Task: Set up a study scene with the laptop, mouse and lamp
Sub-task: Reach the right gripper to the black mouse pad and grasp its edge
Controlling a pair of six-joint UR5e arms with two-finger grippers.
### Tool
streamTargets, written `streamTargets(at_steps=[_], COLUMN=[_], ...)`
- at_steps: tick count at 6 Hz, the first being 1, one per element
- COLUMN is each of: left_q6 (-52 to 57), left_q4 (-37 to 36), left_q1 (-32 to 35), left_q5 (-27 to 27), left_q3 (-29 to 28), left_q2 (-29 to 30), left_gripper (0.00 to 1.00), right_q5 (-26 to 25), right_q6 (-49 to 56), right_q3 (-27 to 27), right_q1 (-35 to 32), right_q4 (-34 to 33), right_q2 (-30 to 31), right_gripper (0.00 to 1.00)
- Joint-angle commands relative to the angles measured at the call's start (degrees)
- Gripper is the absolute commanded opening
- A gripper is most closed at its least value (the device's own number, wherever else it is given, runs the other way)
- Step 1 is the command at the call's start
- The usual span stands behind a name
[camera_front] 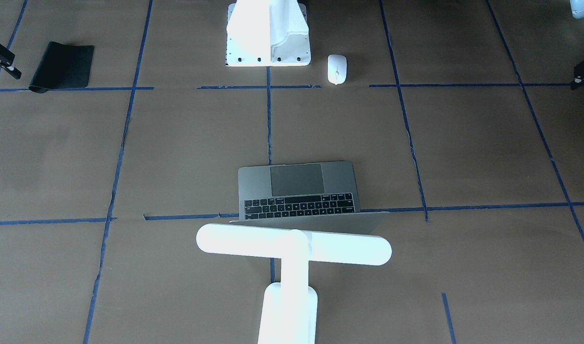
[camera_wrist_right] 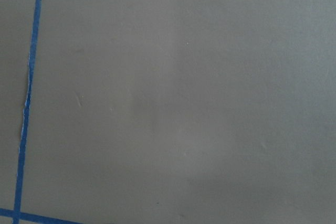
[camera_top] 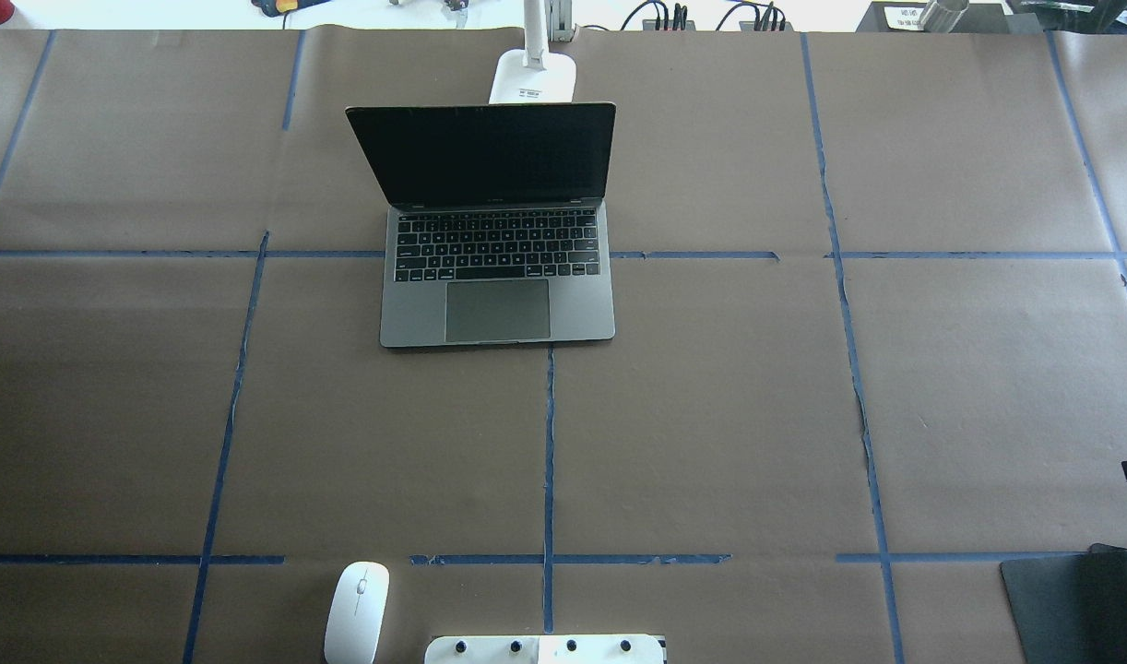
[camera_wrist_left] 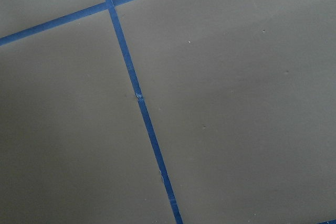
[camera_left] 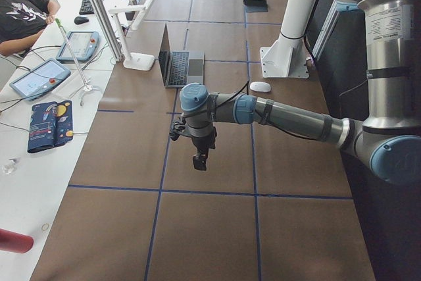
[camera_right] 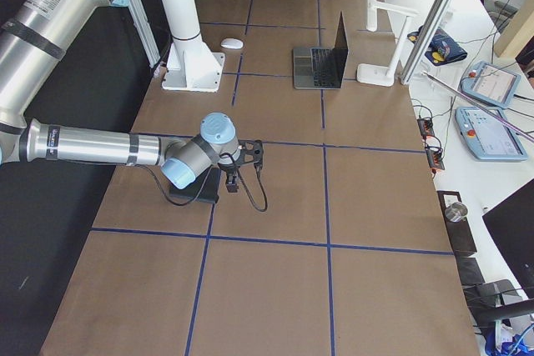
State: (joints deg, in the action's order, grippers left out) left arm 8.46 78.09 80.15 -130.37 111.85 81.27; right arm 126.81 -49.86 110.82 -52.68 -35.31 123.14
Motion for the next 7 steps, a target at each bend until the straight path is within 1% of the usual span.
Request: streamTargets(at_steps=[1, 2, 3, 4, 5, 6, 7], left_q6=[0.0, -0.1, -0.1, -0.1, -0.2, -0.2, -0.2], left_q4=[0.0, 0.0, 0.0, 0.0, 0.0, 0.0, 0.0], left_q1=[0.0, 0.0, 0.0, 0.0, 0.0, 0.0, 0.0], left_q5=[0.0, -0.1, -0.1, -0.1, -0.1, -0.1, -0.1], left_q3=[0.0, 0.1, 0.2, 0.2, 0.6, 0.6, 0.6], left_q2=[0.0, 0.0, 0.0, 0.0, -0.1, 0.0, -0.1], left_gripper=[1.00, 1.00, 1.00, 1.00, 1.00, 1.00, 1.00], right_q5=[-12.7, -13.4, -13.4, -13.6, -13.7, -13.7, -13.7], right_q6=[-13.8, -14.6, -14.6, -15.5, -15.6, -15.7, -15.8], right_q3=[-3.9, -3.9, -4.1, -6.2, -9.0, -12.0, -12.6], right_q1=[17.7, 19.6, 19.6, 20.8, 21.8, 23.1, 24.1], right_q4=[9.8, 13.3, 17.3, 17.6, 20.4, 20.6, 20.7], right_q2=[0.6, 3.3, 7.1, 6.6, 6.5, 4.0, 3.0], right_gripper=[0.99, 0.99, 0.99, 0.98, 0.97, 0.97, 0.95])
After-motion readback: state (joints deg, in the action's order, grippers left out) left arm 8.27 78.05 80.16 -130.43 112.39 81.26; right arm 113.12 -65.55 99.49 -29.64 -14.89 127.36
